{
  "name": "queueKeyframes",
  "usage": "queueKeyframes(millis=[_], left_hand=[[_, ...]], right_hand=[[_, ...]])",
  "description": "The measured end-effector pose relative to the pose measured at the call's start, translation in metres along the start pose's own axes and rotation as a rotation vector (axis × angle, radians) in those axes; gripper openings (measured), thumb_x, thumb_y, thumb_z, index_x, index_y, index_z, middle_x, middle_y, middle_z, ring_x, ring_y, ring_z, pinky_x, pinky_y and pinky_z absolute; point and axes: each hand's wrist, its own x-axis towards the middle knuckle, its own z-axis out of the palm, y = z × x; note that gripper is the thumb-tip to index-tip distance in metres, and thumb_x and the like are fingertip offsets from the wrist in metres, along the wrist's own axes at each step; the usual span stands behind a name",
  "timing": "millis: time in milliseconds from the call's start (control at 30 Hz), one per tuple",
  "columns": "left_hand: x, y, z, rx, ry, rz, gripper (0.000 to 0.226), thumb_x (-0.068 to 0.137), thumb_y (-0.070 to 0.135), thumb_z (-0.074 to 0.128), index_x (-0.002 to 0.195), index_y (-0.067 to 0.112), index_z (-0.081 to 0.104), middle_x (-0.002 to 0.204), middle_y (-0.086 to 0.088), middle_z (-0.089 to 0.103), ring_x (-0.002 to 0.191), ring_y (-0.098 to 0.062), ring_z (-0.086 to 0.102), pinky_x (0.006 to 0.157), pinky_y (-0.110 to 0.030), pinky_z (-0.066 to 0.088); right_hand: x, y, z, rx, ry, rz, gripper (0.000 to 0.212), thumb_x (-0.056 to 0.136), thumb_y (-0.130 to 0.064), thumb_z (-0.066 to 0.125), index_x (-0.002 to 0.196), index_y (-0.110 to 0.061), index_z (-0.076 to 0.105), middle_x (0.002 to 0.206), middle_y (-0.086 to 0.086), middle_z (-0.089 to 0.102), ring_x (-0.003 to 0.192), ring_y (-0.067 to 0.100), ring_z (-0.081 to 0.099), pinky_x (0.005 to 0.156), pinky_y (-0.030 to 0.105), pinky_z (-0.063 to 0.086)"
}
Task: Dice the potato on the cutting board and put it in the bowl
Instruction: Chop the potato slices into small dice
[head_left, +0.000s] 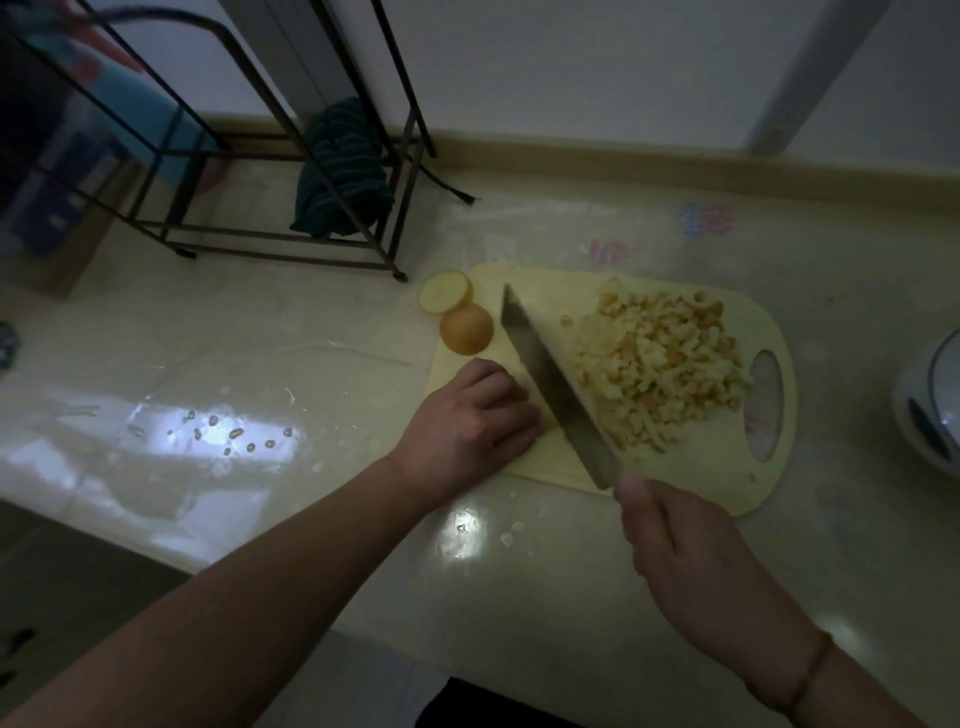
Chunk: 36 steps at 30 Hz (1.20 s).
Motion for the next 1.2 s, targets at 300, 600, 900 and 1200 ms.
queueKeyframes(millis=[300,600,900,1200], left_hand=[[-0.009,0.003,-0.002,0.053,0.052,-0.071,0.029,0.086,0.037,0.079,0.100,0.012,0.079,0.111,-0.009,0.069,0.096,-0.029,0.063,0.078,-0.042,0.052],[-0.003,0.016,-0.002,-0.032,0.040,-0.250,0.033,0.086,0.038,0.071,0.093,0.006,0.077,0.109,-0.013,0.067,0.091,-0.024,0.067,0.073,-0.034,0.057],[0.012,0.012,0.007,-0.075,0.048,-0.213,0.025,0.086,0.028,0.076,0.086,0.003,0.072,0.101,-0.011,0.065,0.083,-0.023,0.065,0.065,-0.035,0.055],[-0.005,0.001,-0.010,-0.072,0.002,-0.325,0.051,0.081,0.046,0.071,0.115,0.008,0.072,0.120,-0.007,0.064,0.082,-0.017,0.066,0.072,-0.030,0.058]], right_hand=[[-0.002,0.013,-0.017,0.184,-0.056,0.166,0.057,0.091,-0.062,0.031,0.064,-0.013,0.045,0.045,-0.004,0.044,0.036,0.004,0.037,0.036,0.010,0.026],[-0.017,0.008,-0.011,0.119,-0.055,0.073,0.061,0.080,-0.076,0.027,0.072,-0.019,0.048,0.049,-0.006,0.046,0.047,0.006,0.042,0.050,0.022,0.034],[-0.013,0.012,-0.015,0.128,-0.012,0.087,0.066,0.079,-0.079,0.027,0.073,-0.017,0.048,0.048,-0.002,0.044,0.044,0.007,0.039,0.051,0.028,0.031],[-0.011,0.006,-0.015,0.061,-0.028,0.056,0.072,0.080,-0.076,0.026,0.065,-0.010,0.048,0.049,-0.001,0.047,0.046,0.009,0.042,0.050,0.026,0.033]])
